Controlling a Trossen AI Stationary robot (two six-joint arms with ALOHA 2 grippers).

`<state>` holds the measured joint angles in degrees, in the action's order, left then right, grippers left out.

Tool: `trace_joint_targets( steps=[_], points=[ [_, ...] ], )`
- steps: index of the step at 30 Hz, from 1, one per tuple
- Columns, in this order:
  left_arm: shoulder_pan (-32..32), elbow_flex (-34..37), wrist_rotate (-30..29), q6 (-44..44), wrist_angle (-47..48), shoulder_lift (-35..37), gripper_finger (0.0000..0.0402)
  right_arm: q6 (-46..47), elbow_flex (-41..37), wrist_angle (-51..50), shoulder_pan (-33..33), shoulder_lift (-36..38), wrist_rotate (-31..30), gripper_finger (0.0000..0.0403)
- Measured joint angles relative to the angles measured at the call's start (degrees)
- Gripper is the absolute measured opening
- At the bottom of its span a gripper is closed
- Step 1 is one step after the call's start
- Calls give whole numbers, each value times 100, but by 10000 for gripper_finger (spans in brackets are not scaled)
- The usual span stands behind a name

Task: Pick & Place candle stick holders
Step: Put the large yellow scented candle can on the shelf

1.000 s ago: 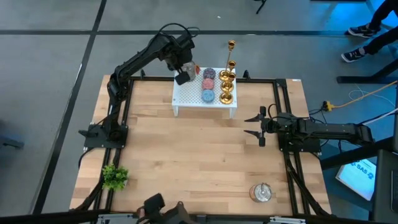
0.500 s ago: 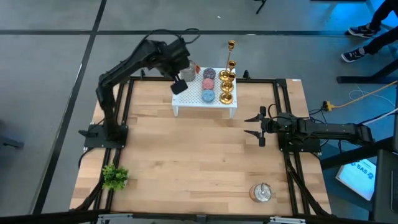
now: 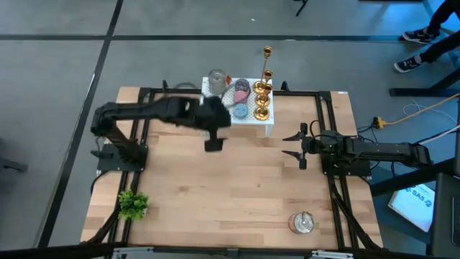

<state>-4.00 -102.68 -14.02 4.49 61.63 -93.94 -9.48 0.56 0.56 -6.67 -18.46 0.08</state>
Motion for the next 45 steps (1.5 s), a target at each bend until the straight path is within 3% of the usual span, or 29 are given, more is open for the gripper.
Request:
trace_joint_targets(
  steps=[7, 14, 16, 20, 29, 33, 41, 45],
  points=[
    [675, 2647, 29, 28, -3048, 734, 400, 0, 0, -1, 0, 0, 0, 232],
    [777, 4411, 419, -79, -6111, 891, 400, -159, 0, 36, 0, 0, -11, 232],
    [777, 4727, 460, -85, -6634, 891, 400, -145, 0, 256, -2, 0, -153, 232],
    [719, 5097, 359, -79, -7197, 891, 400, 1020, 2, 787, 2, 0, 156, 232],
    [318, 5161, 260, 72, -7878, 850, 400, 1747, 13, 2236, 1, 2, 266, 232],
    [198, 5161, 258, 9, -7904, 849, 400, 1505, 595, 871, 9, -71, 1090, 232],
    [121, 5161, 256, -166, -7902, 849, 400, 1548, 2932, -3160, 69, -1308, 1308, 232],
    [121, 5161, 258, -225, -7790, 849, 400, 1640, 3413, -3723, 372, -1920, 1756, 232]
  ],
)
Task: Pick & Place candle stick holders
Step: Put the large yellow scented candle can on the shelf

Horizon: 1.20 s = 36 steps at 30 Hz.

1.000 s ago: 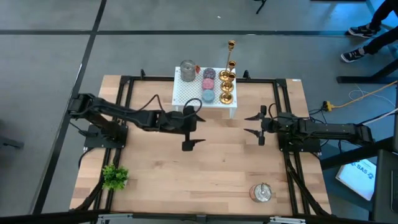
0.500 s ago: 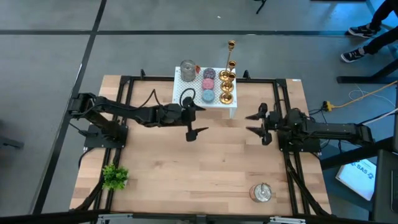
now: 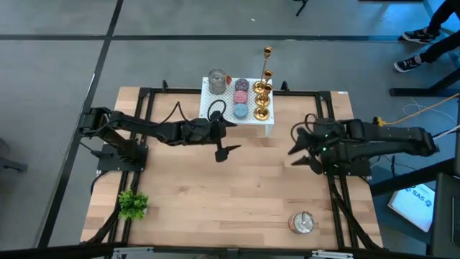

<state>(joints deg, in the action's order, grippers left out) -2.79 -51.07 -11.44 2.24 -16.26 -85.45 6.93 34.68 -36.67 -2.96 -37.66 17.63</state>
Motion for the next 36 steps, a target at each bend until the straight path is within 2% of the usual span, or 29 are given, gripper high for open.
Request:
trace_joint_targets(
  steps=[4, 15, 24, 27, 31, 36],
  points=[
    [2, 0, -1, -244, 17, 0, 400, 301, 197, -273, 573, -500, 532, 232],
    [160, 0, 205, -1049, 84, -2, 400, 2364, 1063, -2124, 2747, -1765, 160, 232],
    [743, 0, 132, -1222, 82, -4, 400, 4376, 1424, -2670, 4691, -2527, 127, 232],
    [1118, 0, -188, -1221, 82, -4, 400, 5089, 1353, -2615, 5323, -2830, 100, 232],
    [1673, 0, -848, -1228, 125, -4, 400, 5763, 1311, -2058, 5995, -3386, 96, 232],
    [2242, -8, -1035, -1546, 321, -72, 400, 6387, 1311, -1143, 6309, -4136, 63, 232]
  ],
)
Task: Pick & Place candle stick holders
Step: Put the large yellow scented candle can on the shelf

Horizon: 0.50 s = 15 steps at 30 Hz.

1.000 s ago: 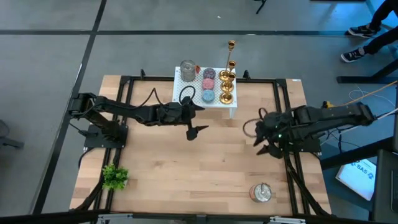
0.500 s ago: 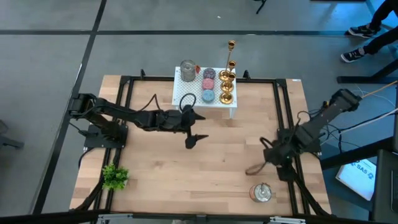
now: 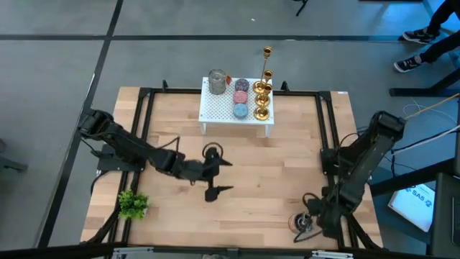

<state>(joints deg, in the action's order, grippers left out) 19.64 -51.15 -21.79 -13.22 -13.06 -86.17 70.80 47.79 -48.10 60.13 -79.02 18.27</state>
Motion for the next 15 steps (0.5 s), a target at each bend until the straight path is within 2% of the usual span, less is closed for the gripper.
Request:
trace_joint_targets(
  steps=[4, 7, 15],
  points=[
    [247, -1, -272, -445, 264, -256, 400, 105, -4, 650, -2, -552, -319, 232],
    [323, 4, -253, -822, 534, -430, 400, 123, -7, 904, -124, -900, -414, 232],
    [337, 6, 709, -1779, 1199, -747, 400, -133, -4, 1918, -818, -1393, -582, 232]
  ],
)
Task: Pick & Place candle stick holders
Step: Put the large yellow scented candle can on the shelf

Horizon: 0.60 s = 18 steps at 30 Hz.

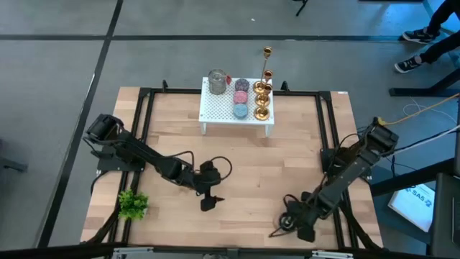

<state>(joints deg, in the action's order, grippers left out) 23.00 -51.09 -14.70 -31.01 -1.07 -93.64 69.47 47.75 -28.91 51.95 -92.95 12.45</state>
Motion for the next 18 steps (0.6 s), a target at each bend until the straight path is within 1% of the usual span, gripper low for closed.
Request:
trace_joint_targets(
  steps=[2, 5, 7, 10, 12, 15, 18],
  points=[
    [11, 0, 232, -79, 60, -108, 400, -191, 31, 96, -231, -16, -152, 232],
    [15, 0, 610, -132, 115, -293, 400, -664, 161, 99, -632, -15, -547, 232],
    [17, 0, 871, -214, 115, -419, 400, -1127, 260, 134, -913, -15, -867, 232],
    [22, 0, 1169, -431, 105, -556, 400, -2059, 353, 584, -1364, -15, -1198, 232],
    [46, 0, 1306, -534, 126, -630, 400, -2692, 361, 1101, -1702, -15, -1244, 232],
    [121, 0, 1336, -643, 87, -705, 400, -3506, 361, 1887, -2196, -15, -1217, 232],
    [236, 0, 1381, -786, 72, -750, 400, -4215, 361, 2549, -2699, -15, -887, 232]
  ],
)
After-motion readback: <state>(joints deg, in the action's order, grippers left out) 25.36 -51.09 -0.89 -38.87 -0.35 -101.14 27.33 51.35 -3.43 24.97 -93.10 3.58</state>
